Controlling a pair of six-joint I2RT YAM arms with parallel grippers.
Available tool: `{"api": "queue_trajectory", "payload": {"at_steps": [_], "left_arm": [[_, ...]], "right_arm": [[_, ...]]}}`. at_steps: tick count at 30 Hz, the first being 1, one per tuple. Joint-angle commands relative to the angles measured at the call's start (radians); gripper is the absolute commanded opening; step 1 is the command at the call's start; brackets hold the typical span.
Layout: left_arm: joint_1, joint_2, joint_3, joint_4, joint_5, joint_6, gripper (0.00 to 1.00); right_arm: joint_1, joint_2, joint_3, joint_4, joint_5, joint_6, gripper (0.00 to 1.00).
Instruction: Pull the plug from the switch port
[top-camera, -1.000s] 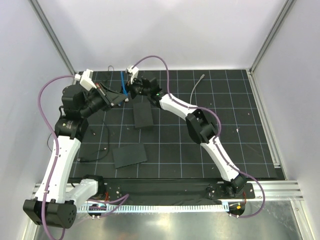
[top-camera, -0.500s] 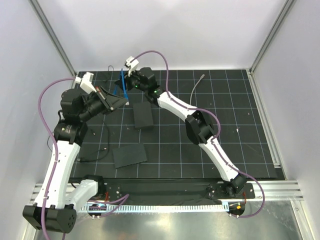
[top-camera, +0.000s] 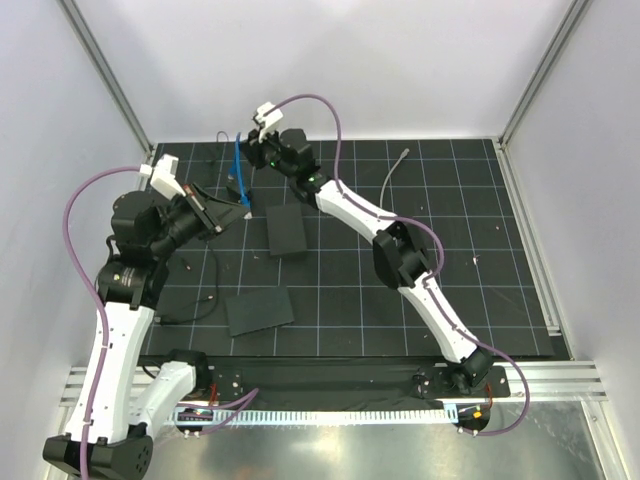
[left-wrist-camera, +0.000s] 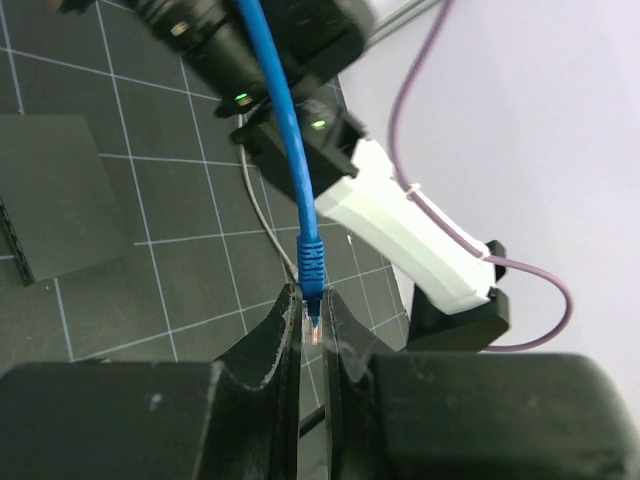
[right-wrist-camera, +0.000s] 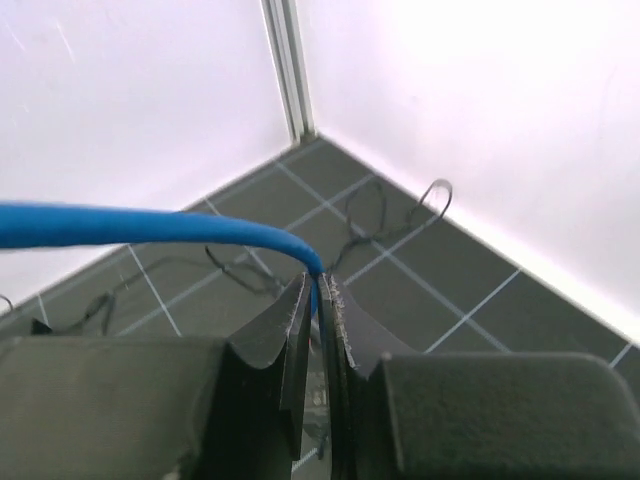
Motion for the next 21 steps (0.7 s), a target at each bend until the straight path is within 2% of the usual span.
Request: {"api": "queue_trajectory", "payload": {"at_steps": [1, 5, 7, 8, 9, 11, 12, 15, 18, 21], "left_arm": [[0.003, -0.01, 0.021, -0.015, -0.001, 0.009, 0.0], [0.005, 0.005, 0.038, -0.035, 0.013, 0.001, 0.0], [0.005, 0.005, 0.045, -0.045, 0.013, 0.004, 0.0], [0.003, 0.004, 0.048, -0.046, 0.01, 0.004, 0.0], [0.003, 0.004, 0.048, -0.051, 0.008, 0.005, 0.0], [0.003, 0.013, 0.039, -0.057, 0.016, 0.01, 0.0], [0.003, 0.018, 0.036, -0.063, 0.016, 0.013, 0.0], [0.005, 0.048, 0.01, -0.063, 0.01, -0.007, 0.0], [0.005, 0.1, -0.011, 0.01, 0.077, -0.079, 0.0], [0.003, 0.114, -0.027, 0.024, 0.089, -0.096, 0.0]], "right_arm": [[-0.012, -0.173, 0.003, 0.063, 0.026, -0.017, 0.17], [-0.013, -0.238, -0.054, 0.068, 0.007, 0.039, 0.18], [-0.013, -0.258, -0.076, 0.031, -0.005, 0.108, 0.23], [-0.013, -0.275, -0.07, -0.002, -0.014, 0.125, 0.26], [-0.013, -0.282, -0.057, -0.091, -0.038, 0.143, 0.35], [-0.013, -0.325, -0.057, -0.195, -0.037, 0.183, 0.44], [-0.015, -0.35, -0.092, -0.238, -0.029, 0.194, 0.47], [-0.027, -0.426, -0.16, -0.383, -0.02, 0.233, 0.66], [-0.059, -0.485, -0.207, -0.571, -0.006, 0.271, 0.74], [-0.093, -0.587, -0.356, -0.621, -0.016, 0.344, 0.77]]}}
